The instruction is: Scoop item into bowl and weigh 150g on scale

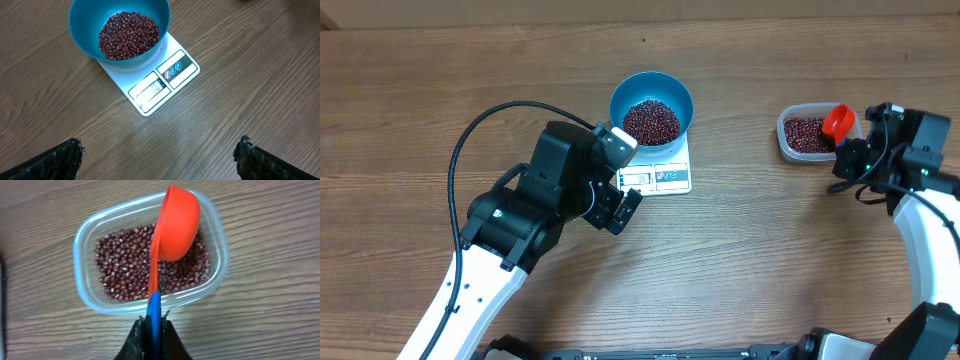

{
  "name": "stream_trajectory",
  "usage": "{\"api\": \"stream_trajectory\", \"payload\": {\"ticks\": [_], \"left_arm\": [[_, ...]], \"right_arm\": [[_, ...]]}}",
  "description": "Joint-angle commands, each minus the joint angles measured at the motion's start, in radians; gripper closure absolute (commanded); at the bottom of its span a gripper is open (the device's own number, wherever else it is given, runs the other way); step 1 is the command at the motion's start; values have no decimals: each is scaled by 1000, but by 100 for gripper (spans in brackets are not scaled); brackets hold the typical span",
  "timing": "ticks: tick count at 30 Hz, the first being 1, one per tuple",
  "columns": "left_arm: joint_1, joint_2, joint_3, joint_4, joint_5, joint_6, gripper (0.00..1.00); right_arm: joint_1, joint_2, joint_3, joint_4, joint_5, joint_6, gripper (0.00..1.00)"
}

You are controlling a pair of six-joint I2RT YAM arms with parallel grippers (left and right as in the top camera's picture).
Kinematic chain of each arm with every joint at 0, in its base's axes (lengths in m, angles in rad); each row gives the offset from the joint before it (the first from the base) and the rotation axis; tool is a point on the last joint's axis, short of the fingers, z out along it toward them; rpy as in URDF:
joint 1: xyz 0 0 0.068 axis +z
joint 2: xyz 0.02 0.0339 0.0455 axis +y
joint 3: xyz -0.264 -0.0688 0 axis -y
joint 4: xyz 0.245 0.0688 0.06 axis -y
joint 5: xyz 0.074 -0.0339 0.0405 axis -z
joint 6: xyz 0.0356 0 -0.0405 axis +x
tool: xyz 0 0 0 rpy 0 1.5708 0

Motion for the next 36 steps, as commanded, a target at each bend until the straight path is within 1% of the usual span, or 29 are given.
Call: {"api": "stream_trajectory", "payload": {"ticks": [1, 6, 15, 16, 17, 19, 20, 21, 33, 36], "left_arm": [[3, 0, 0, 0, 0, 19, 0], [3, 0, 0, -2, 0, 19, 1], [3, 0, 0, -3, 0, 19, 0], [3, 0, 0, -3, 0, 19, 0], [3, 0, 0, -3, 0, 19, 0], [3, 0, 0, -3, 0, 19, 1], [3, 0, 0, -3, 0, 19, 1], [3, 0, 0, -3, 0, 19, 0], [3, 0, 0, -3, 0, 19, 0], [3, 0, 0, -3, 0, 19, 1]], "right_arm": [[-7, 61, 70, -56, 45, -56, 96], [-7, 112, 97, -105, 45, -81, 97], [-7, 116, 97, -94, 45, -81, 96], [-7, 116, 97, -93, 45, -81, 95], [-7, 116, 97, -93, 45, -80, 89], [-7, 116, 97, -94, 45, -77, 83], [-7, 116, 97, -94, 44, -73, 75], [-7, 116, 97, -94, 44, -72, 74], [-7, 116, 97, -39, 44, 60, 75], [-7, 116, 97, -24, 44, 99, 80]]}}
